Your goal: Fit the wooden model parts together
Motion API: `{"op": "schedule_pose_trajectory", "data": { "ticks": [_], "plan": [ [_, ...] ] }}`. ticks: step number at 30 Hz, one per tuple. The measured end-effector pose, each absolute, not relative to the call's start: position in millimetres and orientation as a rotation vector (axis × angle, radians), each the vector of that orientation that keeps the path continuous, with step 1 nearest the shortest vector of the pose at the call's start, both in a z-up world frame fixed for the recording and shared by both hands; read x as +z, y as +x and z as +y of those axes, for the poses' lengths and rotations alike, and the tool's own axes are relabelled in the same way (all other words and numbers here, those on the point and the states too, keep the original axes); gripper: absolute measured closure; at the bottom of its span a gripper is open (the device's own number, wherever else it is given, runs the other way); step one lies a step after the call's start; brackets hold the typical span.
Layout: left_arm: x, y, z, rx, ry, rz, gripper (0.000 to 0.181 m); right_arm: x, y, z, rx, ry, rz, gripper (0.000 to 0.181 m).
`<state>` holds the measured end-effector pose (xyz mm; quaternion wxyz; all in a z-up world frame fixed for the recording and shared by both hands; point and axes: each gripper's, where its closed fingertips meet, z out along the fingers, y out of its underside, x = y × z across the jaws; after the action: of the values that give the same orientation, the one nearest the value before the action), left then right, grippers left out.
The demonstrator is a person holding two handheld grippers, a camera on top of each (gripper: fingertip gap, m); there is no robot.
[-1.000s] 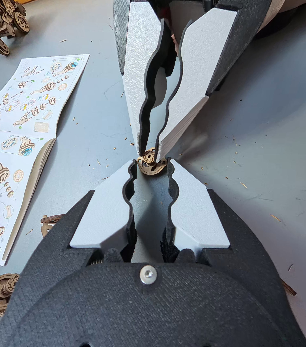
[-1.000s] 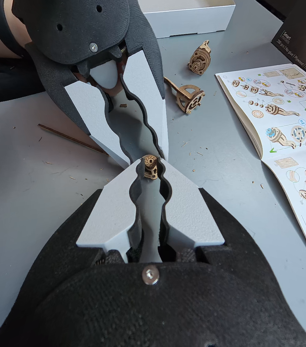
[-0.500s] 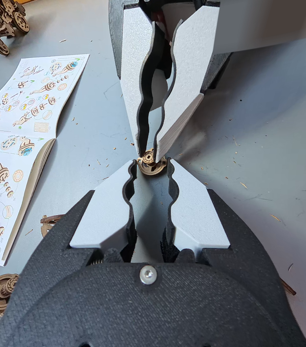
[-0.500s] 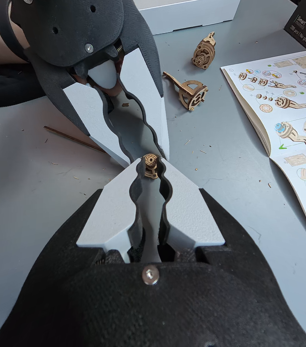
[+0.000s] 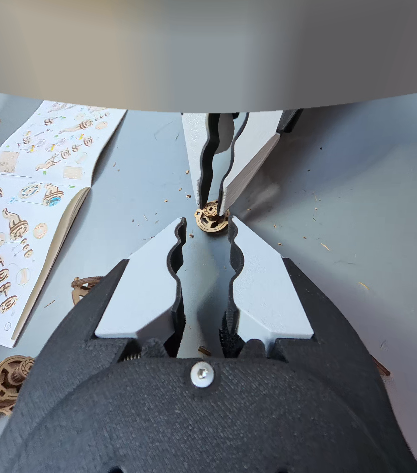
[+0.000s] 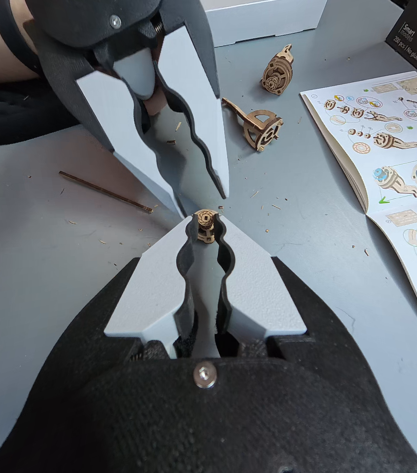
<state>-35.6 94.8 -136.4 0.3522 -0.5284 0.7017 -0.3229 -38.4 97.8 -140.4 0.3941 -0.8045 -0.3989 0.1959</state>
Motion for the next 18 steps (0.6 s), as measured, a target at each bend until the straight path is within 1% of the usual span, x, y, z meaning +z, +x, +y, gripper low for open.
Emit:
{"op": "schedule_pose_trajectory", "data": {
  "ticks": [5,9,18],
  "plan": [
    [-93.1,-38.8,99.8,-1.132,-1.332,1.623,0.181,-140.3,-38.5,97.9,0.493,-2.039,-1.012,0.169],
    [-96.7,-32.3,95.0,-1.199,-1.378,1.653,0.181,-140.3,-38.5,98.0,0.489,-2.038,-1.012,0.169],
    [-118.7,-28.6,88.6,-1.01,-1.331,1.839,0.181,-140.2,-38.6,98.1,0.491,-2.038,-1.012,0.169]
  ]
}}
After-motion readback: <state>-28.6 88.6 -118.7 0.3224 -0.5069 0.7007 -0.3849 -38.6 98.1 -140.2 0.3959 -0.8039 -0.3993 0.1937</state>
